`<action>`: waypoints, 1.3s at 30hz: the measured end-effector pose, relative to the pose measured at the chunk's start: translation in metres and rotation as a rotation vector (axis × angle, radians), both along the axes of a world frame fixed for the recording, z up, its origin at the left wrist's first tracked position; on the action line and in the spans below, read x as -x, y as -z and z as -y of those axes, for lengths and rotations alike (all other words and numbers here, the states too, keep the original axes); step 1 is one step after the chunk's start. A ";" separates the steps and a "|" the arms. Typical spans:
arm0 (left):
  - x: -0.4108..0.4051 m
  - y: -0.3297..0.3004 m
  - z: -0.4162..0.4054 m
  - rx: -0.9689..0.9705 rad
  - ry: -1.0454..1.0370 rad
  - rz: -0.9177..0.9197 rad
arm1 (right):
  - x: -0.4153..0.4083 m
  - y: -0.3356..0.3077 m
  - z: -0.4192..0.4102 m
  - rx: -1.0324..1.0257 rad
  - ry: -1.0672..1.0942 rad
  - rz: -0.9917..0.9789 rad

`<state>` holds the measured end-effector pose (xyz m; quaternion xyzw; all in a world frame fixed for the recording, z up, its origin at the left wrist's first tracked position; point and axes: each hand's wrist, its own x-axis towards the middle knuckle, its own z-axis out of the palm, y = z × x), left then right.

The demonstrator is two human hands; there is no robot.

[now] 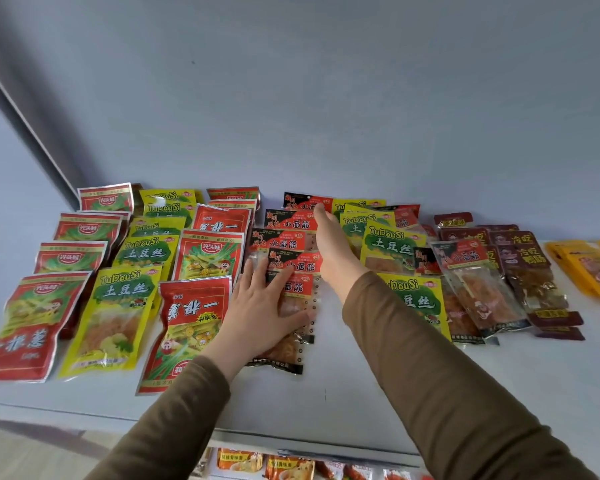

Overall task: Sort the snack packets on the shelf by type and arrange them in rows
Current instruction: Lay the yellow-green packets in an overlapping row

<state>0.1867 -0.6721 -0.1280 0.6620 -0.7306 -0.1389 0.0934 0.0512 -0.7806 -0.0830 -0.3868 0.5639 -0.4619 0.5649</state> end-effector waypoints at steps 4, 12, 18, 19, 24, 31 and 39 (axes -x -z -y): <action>-0.001 0.001 -0.001 -0.007 0.001 0.020 | 0.002 0.004 -0.003 -0.011 -0.125 -0.069; -0.001 0.002 0.000 -0.013 0.005 0.071 | 0.004 0.025 -0.008 0.043 -0.114 -0.075; -0.004 0.001 0.000 0.005 -0.005 0.020 | 0.005 0.023 0.001 -0.028 -0.073 0.009; -0.004 0.000 -0.001 0.023 -0.011 -0.010 | 0.005 0.022 0.003 -0.047 -0.071 0.027; 0.002 -0.006 0.007 0.106 -0.091 -0.081 | 0.002 0.015 0.010 -0.072 -0.061 0.022; 0.009 0.002 0.004 0.011 -0.073 0.022 | 0.009 0.008 0.019 -0.096 -0.046 0.070; 0.010 -0.002 0.006 0.140 -0.081 -0.001 | 0.007 0.012 0.018 -0.046 -0.081 0.122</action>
